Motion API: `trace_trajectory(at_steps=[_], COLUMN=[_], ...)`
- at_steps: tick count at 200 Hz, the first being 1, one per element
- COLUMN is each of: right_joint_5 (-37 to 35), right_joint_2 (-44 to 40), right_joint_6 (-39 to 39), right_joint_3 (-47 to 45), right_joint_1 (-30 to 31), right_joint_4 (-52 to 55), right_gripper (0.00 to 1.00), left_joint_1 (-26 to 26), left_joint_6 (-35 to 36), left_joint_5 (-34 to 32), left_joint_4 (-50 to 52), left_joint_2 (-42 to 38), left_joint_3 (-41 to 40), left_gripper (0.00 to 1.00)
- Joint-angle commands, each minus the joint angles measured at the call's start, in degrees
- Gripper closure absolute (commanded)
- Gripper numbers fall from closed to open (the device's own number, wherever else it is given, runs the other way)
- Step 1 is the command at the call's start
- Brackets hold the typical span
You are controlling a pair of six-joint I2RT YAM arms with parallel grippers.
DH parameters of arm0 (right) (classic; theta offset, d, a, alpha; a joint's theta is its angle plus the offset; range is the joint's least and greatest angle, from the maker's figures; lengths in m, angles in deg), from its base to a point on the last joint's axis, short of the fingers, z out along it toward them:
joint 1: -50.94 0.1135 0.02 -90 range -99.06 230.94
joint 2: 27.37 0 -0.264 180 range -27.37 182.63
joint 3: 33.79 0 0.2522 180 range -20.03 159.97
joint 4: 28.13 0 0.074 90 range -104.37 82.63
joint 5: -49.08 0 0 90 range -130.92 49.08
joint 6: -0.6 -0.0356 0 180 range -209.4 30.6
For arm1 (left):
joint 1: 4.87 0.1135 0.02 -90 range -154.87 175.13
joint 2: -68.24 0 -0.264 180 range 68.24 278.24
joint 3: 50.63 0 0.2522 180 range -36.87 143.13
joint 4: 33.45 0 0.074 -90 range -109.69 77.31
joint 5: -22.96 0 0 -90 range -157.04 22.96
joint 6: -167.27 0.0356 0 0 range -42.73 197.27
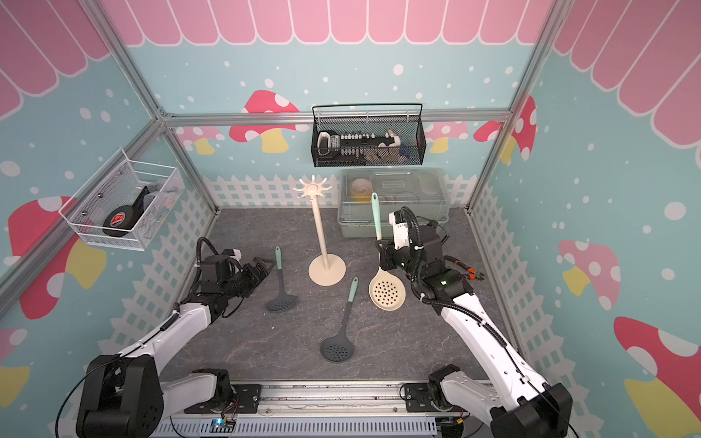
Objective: Hang the skimmer on the kitchen utensil rack
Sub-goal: Pick up the skimmer from the center of the board, then hang the skimmer on the rack.
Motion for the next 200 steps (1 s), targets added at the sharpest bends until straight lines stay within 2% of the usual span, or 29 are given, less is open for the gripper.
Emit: trace_trajectory(at_steps=[1,19,72,119,200], right_joint_5=[6.94,10.42,13.51,13.54,12.68], right_joint_2=[-1.09,-1.37,1.25,6.38,7.89], right_joint_6=[-2.91,-3.91,-4.45,-3.33,-2.63], right_joint_3=[1.70,1.65,3.30,6.28,5.71], right_joint_1=[0.38,0.84,3.87,6.41,8.53], right_joint_4=[-5.61,-8.44,-11.52,-9.83,-10.04], right_gripper=[1.00,1.00,1.00,1.00,1.00], left_joint_1=[0.08,0.10,0.12,-0.20,-0.84], left_joint_6=[1.34,1.38,1.29,-0.07,-0.79], left_joint_5=[-0.42,0.99,1.28,2.63,2.87], left_joint_4=[1.23,0.92,0.26,-0.80,-1.06], left_joint_2=[-0.16,0.30,0.22,0.40,1.00], left_joint_3=[0.19,0.25,0.15,0.64,0.82], left_gripper=[0.01,0.01,0.01,0.01,0.01])
